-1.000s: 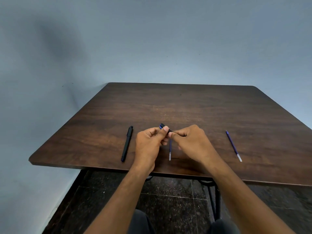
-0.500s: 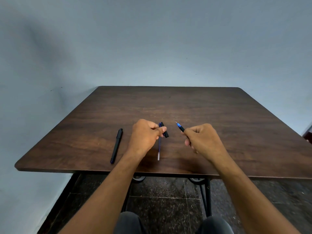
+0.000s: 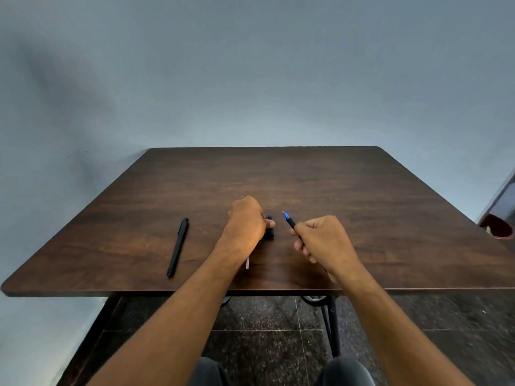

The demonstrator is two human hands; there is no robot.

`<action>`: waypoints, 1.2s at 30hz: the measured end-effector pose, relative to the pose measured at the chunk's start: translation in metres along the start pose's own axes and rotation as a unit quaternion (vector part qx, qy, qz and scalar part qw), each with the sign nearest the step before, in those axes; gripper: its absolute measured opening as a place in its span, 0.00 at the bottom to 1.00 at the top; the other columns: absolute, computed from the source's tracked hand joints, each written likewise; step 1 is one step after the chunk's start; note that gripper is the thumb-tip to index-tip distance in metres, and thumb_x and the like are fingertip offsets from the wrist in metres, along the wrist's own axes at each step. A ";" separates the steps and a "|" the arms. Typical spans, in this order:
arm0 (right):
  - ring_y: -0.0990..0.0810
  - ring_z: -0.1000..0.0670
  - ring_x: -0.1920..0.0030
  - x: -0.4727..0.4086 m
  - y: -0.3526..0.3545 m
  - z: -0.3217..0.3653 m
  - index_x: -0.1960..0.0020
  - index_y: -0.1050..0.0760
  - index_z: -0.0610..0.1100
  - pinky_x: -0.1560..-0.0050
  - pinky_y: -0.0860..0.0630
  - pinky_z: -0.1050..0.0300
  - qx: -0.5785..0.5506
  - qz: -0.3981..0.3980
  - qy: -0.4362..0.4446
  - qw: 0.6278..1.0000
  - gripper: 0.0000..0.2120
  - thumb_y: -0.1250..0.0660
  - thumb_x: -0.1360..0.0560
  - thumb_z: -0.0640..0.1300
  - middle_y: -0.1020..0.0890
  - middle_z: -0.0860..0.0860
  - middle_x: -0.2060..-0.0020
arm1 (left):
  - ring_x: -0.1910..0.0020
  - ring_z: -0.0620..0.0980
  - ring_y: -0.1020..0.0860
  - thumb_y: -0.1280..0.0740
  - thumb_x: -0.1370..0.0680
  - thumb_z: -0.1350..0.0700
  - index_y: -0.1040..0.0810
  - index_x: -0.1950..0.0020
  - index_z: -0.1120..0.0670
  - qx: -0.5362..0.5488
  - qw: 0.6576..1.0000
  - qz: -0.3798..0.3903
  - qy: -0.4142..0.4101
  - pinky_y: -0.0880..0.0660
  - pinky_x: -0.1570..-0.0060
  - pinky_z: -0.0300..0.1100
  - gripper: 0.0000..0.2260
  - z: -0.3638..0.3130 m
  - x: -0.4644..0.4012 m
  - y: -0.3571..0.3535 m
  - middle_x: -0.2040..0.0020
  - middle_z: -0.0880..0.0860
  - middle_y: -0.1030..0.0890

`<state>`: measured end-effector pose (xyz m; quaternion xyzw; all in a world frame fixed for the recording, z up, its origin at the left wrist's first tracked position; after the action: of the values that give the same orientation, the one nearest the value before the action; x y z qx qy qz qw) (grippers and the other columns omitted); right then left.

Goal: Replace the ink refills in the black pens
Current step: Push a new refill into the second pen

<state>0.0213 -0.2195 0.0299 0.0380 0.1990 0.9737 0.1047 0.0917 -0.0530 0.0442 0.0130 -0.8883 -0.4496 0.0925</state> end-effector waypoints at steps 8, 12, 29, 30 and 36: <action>0.27 0.51 0.76 -0.003 -0.005 -0.006 0.67 0.18 0.38 0.72 0.31 0.55 -0.015 0.010 0.001 1.000 0.13 0.35 0.27 0.42 0.17 0.48 0.74 | 0.67 0.44 0.20 0.19 0.32 0.47 0.21 0.71 0.49 0.008 0.998 -0.069 -0.008 0.31 0.72 0.35 0.15 0.007 -0.008 -0.001 0.71 0.47 0.20; 0.26 0.51 0.75 0.000 -0.006 -0.001 0.68 0.18 0.38 0.70 0.30 0.55 -0.015 0.016 0.003 1.000 0.13 0.35 0.27 0.41 0.16 0.48 0.74 | 0.71 0.40 0.22 0.20 0.29 0.52 0.22 0.73 0.49 0.011 0.994 -0.104 -0.021 0.27 0.74 0.35 0.16 0.009 -0.004 0.000 0.77 0.45 0.22; 0.24 0.54 0.69 0.011 -0.033 0.025 0.54 0.15 0.43 0.68 0.27 0.58 -0.061 0.103 0.134 0.984 0.07 0.31 0.20 0.41 0.15 0.38 0.62 | 0.42 0.51 0.18 0.34 0.20 0.61 0.17 0.41 0.59 0.564 0.813 0.101 -0.105 0.24 0.38 0.43 0.10 0.030 0.051 -0.003 0.44 0.56 0.14; 0.24 0.56 0.70 0.012 -0.033 0.026 0.54 0.14 0.44 0.69 0.28 0.61 -0.055 0.098 0.143 0.983 0.07 0.30 0.21 0.42 0.15 0.42 0.64 | 0.41 0.50 0.19 0.34 0.20 0.60 0.16 0.41 0.58 0.568 0.810 0.100 -0.106 0.26 0.38 0.43 0.10 0.032 0.049 -0.002 0.44 0.55 0.14; 0.25 0.63 0.73 0.012 -0.036 0.026 0.65 0.18 0.48 0.68 0.34 0.72 -0.002 0.058 0.183 0.981 0.14 0.31 0.20 0.43 0.23 0.63 0.77 | 0.42 0.54 0.20 0.30 0.23 0.58 0.14 0.49 0.55 0.549 0.827 0.048 -0.112 0.28 0.37 0.50 0.07 0.049 0.041 0.001 0.47 0.56 0.13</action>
<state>0.0191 -0.1750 0.0399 -0.1295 0.2099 0.9691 0.0097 0.0424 -0.0176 0.0227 -0.0314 -0.9924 0.1184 -0.0087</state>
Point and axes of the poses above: each hand's wrist, its own x-axis away from the middle knuckle, its own y-axis out of the back of the hand, z = x × y, the point moved 6 cm from there along -x, towards the middle knuckle
